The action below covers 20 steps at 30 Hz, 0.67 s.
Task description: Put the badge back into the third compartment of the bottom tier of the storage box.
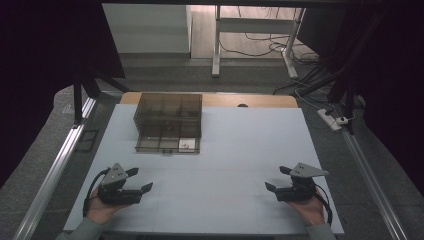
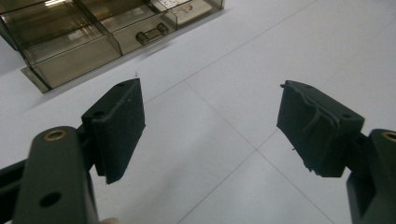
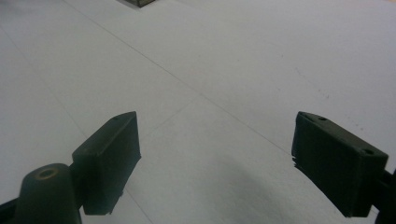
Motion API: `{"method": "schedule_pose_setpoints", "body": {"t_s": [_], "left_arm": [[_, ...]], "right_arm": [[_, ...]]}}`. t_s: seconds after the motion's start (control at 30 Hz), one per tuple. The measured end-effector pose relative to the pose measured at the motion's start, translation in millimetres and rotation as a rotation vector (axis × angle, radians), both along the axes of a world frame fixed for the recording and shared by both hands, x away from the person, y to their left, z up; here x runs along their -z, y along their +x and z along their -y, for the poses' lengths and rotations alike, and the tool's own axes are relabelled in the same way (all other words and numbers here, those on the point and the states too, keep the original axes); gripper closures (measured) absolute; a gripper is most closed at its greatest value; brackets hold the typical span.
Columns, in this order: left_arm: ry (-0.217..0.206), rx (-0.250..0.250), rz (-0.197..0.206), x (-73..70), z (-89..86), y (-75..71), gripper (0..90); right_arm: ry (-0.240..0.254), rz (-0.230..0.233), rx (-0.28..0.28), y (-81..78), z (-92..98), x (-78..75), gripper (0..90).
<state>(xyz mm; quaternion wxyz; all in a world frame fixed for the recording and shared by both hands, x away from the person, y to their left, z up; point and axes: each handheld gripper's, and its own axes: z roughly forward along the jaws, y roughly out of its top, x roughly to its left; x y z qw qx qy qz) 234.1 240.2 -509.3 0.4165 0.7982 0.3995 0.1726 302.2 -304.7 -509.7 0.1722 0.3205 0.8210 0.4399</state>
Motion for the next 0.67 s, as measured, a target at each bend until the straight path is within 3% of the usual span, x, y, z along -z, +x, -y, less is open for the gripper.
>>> {"method": "schedule_pose_setpoints", "body": {"t_s": [0.53,0.67], "left_arm": [[0.019,-0.012,0.009,3.6,-3.9,4.0,22.8],[0.019,-0.021,0.010,3.2,-4.6,5.3,21.6]], "right_arm": [[-0.003,0.006,0.017,-1.4,2.8,0.5,15.5],[0.017,0.015,0.019,-2.1,2.8,-1.3,15.4]]}}
